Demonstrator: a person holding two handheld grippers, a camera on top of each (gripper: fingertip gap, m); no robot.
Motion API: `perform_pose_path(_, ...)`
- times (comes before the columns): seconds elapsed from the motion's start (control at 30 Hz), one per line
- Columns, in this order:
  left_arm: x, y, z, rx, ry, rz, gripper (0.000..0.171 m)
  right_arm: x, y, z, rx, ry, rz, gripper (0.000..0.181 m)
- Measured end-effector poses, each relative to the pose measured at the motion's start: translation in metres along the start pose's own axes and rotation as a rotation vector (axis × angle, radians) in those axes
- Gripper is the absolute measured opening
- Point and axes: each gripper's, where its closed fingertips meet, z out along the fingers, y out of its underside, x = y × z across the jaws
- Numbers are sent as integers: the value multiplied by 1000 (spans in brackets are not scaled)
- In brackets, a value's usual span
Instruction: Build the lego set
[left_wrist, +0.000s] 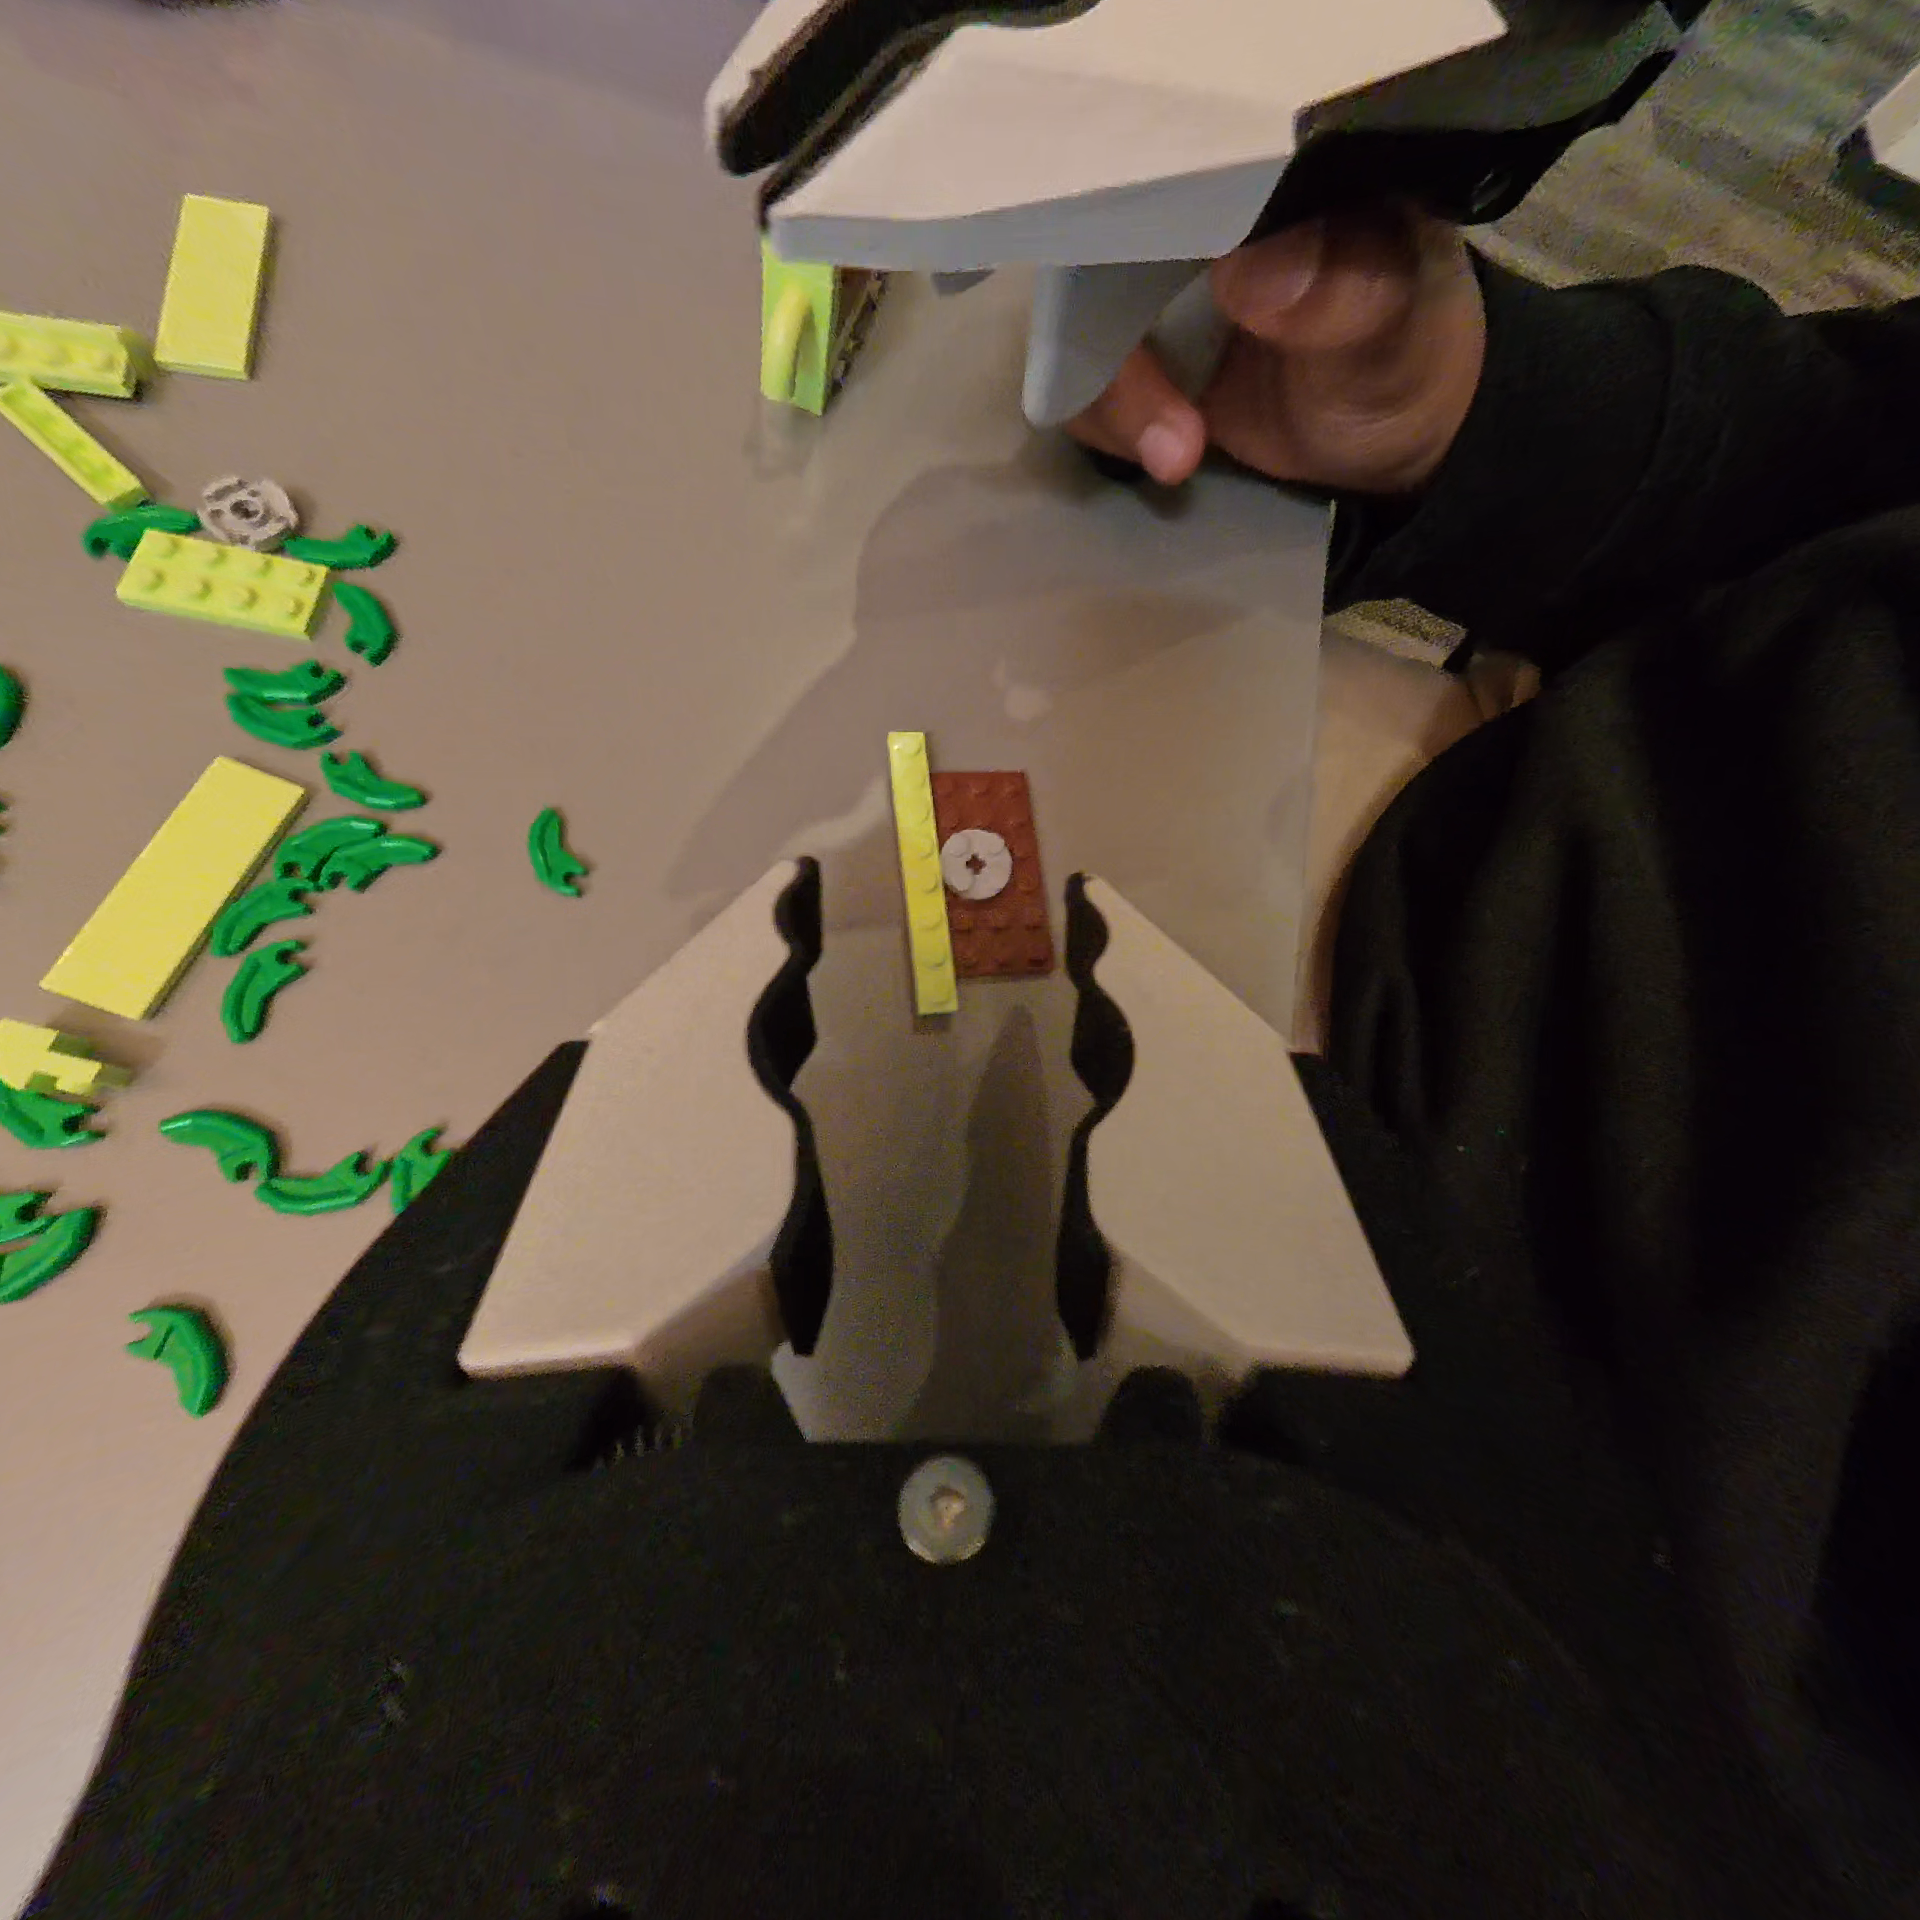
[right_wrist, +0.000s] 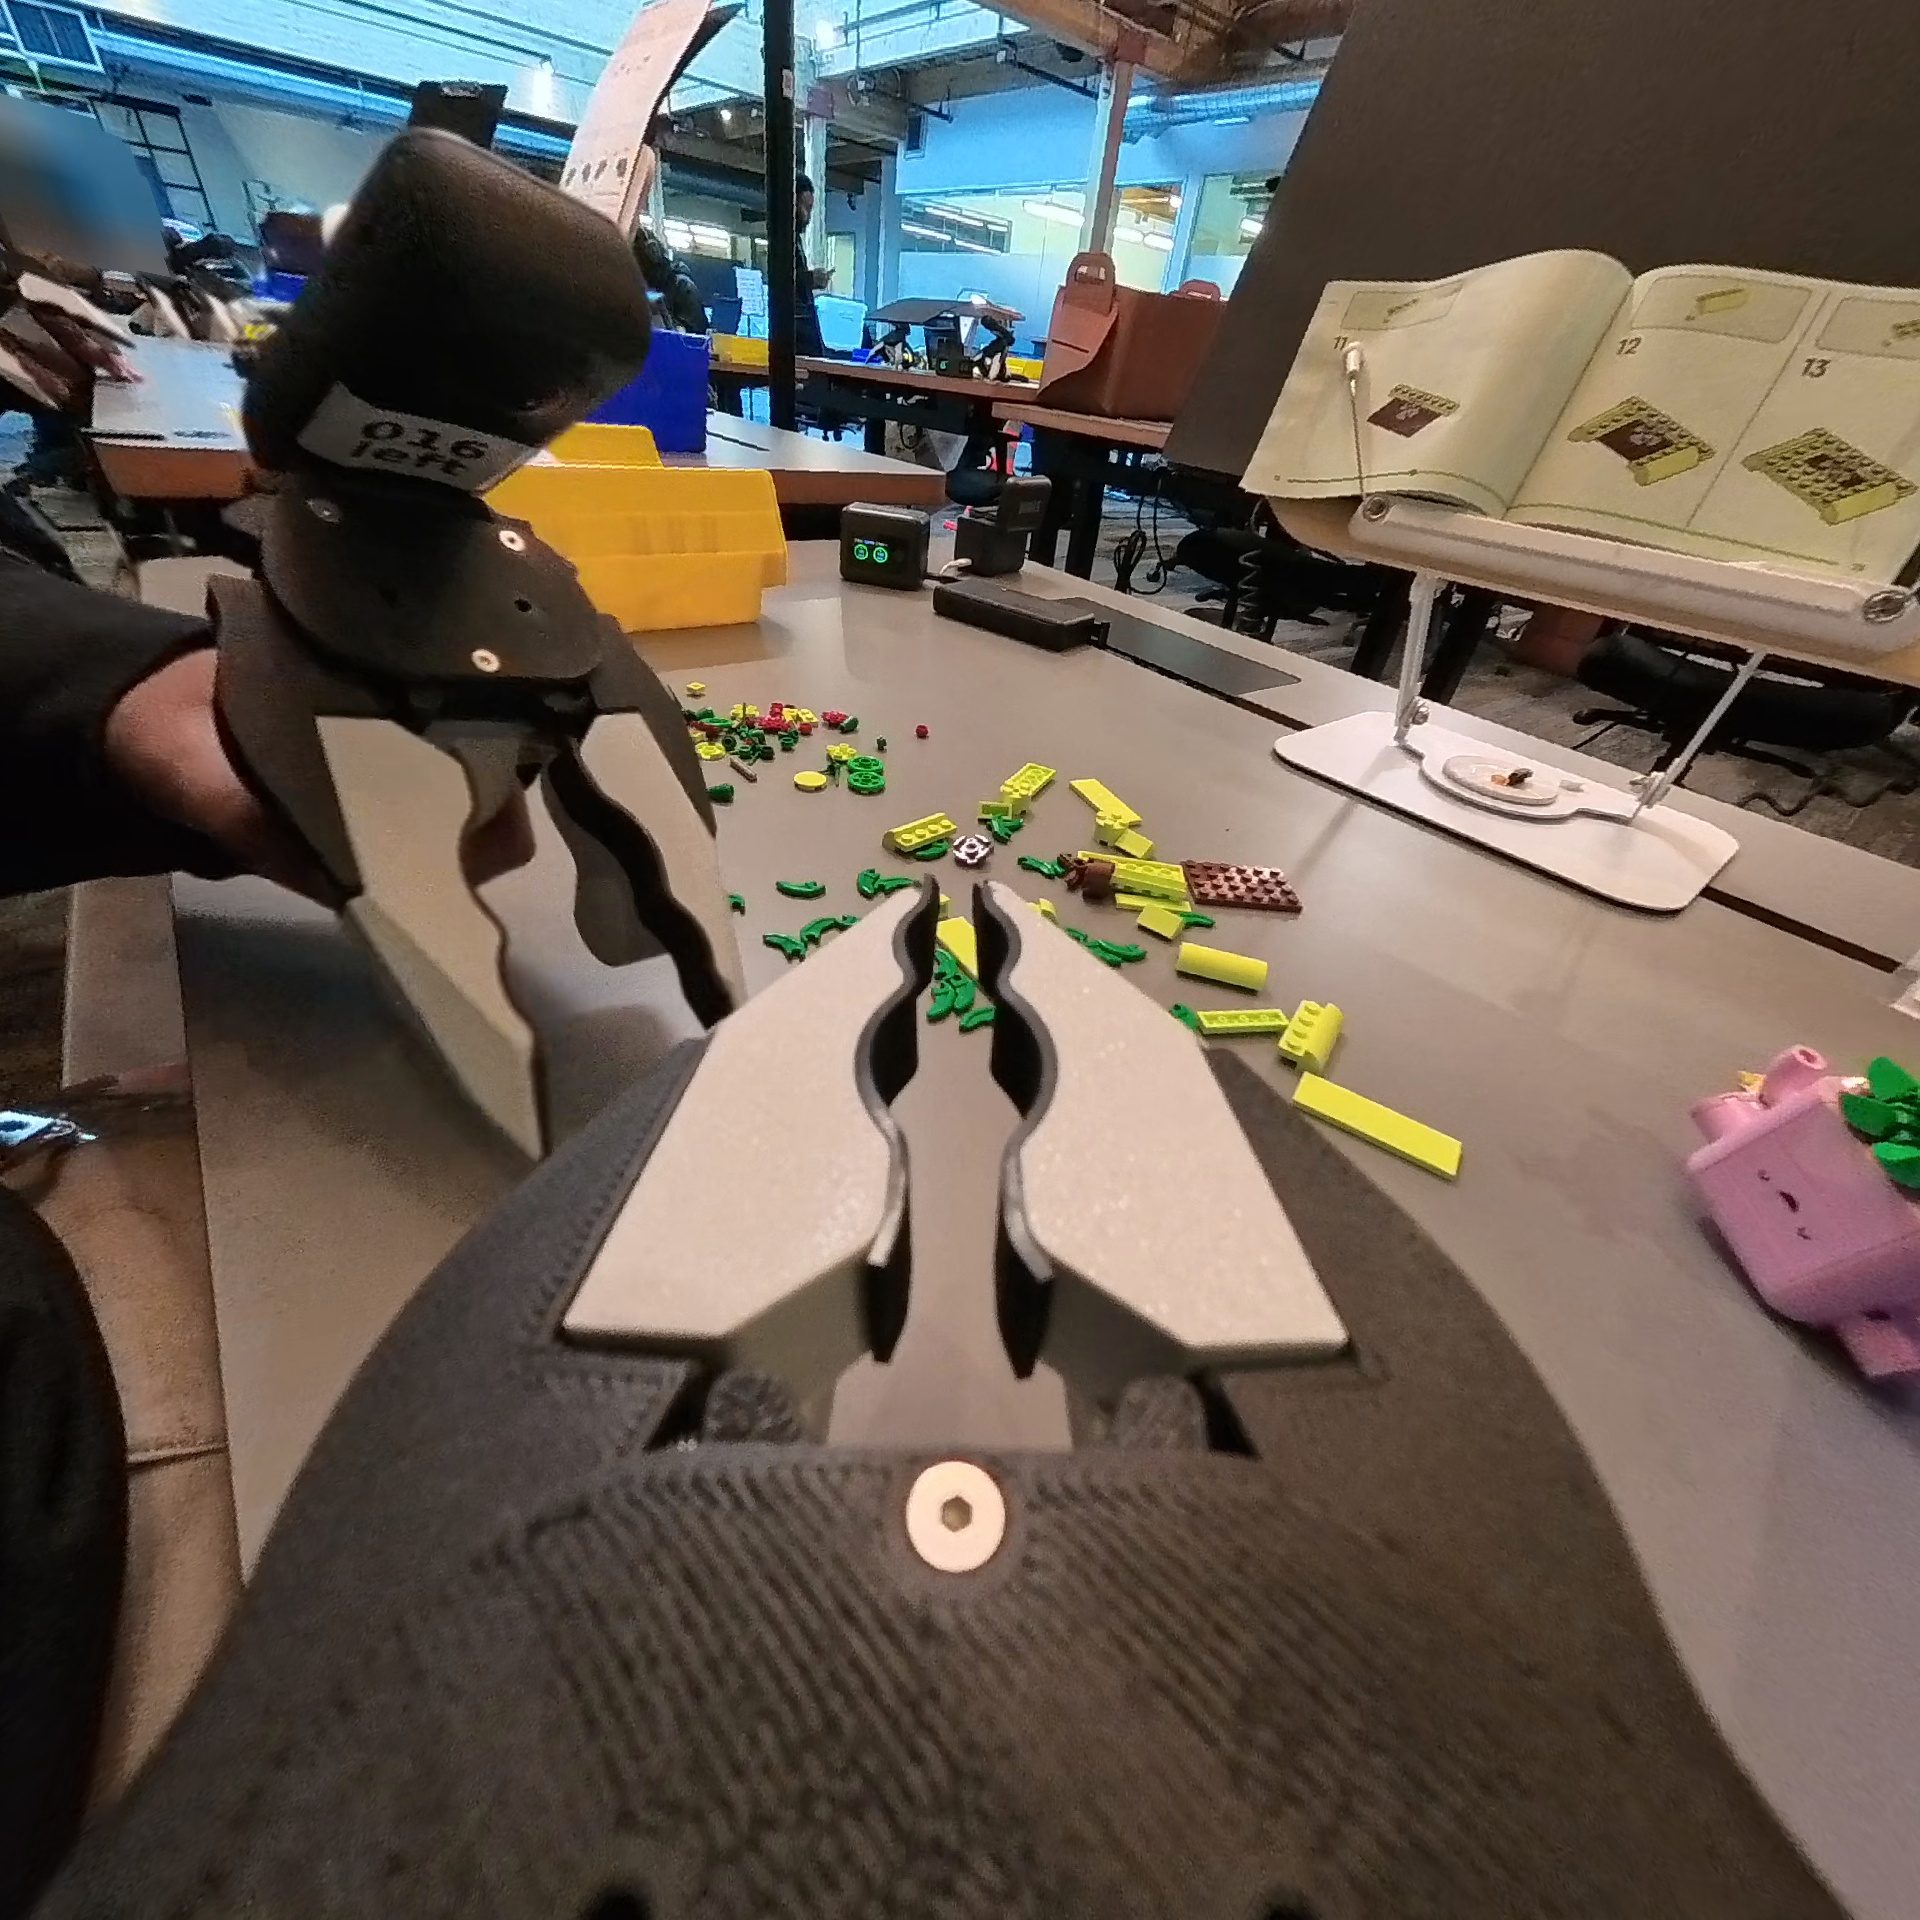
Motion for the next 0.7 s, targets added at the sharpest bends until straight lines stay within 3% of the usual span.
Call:
perform_pose_path(0.23,7,15,19,-104,-46,14,58,0,0,0,-2,-1,1,4)
perform_pose_path(0.33,4,16,21,-129,-109,51,30,0,1,1,-4,-1,-2,4)
perform_pose_path(0.43,2,14,19,-112,-102,14,30,-1,0,0,-4,-1,-4,4)
perform_pose_path(0.57,-2,-20,-1,156,34,-228,30,-1,-3,-3,25,11,-17,5)
perform_pose_path(0.7,-5,-64,-49,556,368,-523,29,2,-5,-5,43,26,-11,10)
